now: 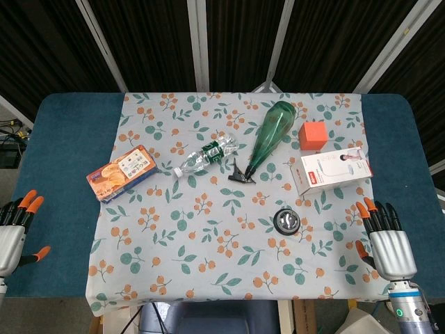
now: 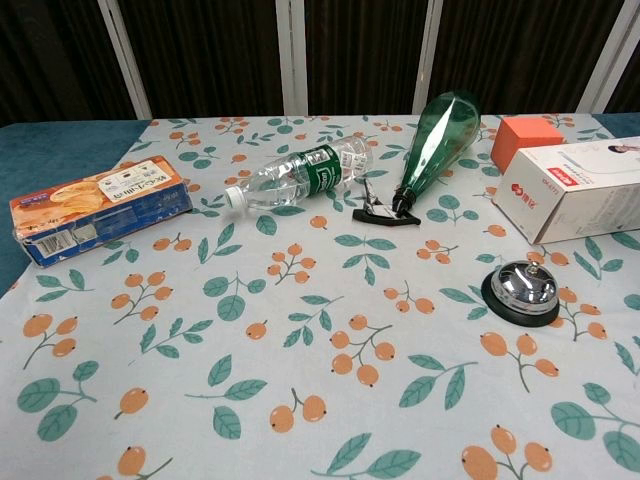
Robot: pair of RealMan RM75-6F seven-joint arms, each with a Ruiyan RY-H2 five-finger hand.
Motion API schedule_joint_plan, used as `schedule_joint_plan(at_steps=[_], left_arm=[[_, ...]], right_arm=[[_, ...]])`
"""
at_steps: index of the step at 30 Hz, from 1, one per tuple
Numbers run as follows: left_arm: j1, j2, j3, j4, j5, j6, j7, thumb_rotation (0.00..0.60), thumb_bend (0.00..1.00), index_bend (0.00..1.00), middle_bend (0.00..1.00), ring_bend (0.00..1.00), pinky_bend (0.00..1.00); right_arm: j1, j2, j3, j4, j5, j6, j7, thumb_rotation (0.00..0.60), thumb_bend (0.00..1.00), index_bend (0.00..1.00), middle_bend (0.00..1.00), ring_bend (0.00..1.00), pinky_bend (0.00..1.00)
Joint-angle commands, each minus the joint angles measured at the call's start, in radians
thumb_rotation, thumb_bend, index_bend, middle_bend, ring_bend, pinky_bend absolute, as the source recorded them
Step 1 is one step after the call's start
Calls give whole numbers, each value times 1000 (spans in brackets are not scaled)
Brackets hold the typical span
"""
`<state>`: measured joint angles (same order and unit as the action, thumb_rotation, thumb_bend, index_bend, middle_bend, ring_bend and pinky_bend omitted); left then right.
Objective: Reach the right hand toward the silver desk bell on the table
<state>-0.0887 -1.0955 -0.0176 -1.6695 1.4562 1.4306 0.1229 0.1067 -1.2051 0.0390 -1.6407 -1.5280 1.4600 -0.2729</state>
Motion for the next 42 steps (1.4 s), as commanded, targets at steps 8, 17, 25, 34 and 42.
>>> schedule_joint_plan(at_steps=[8, 17, 25, 34, 42], left_arm=[[3, 1, 1, -3, 8, 11, 3, 600, 12, 0, 0, 0, 0], [6, 2, 1, -5, 8, 15, 1, 600, 11, 0, 0, 0, 0], [6, 4, 1, -9, 9, 15, -2, 600, 12, 0, 0, 0, 0], [4, 4, -3, -10, 1, 12, 0, 600, 11, 0, 0, 0, 0], [1, 3, -6, -12, -1, 9, 1, 600, 12, 0, 0, 0, 0]], right_arm=[[-2, 2, -5, -3, -3, -2, 3, 600, 408, 0, 0, 0, 0], [-1, 6, -14, -7, -13, -8, 6, 600, 407, 0, 0, 0, 0], [5, 6, -18, -15, -15, -24, 8, 600, 407, 0, 0, 0, 0], [64, -11, -28, -19, -39, -123, -22, 600, 755, 0, 0, 0, 0], [135, -93, -11, 3, -32, -219, -116, 600, 924, 0, 0, 0, 0]])
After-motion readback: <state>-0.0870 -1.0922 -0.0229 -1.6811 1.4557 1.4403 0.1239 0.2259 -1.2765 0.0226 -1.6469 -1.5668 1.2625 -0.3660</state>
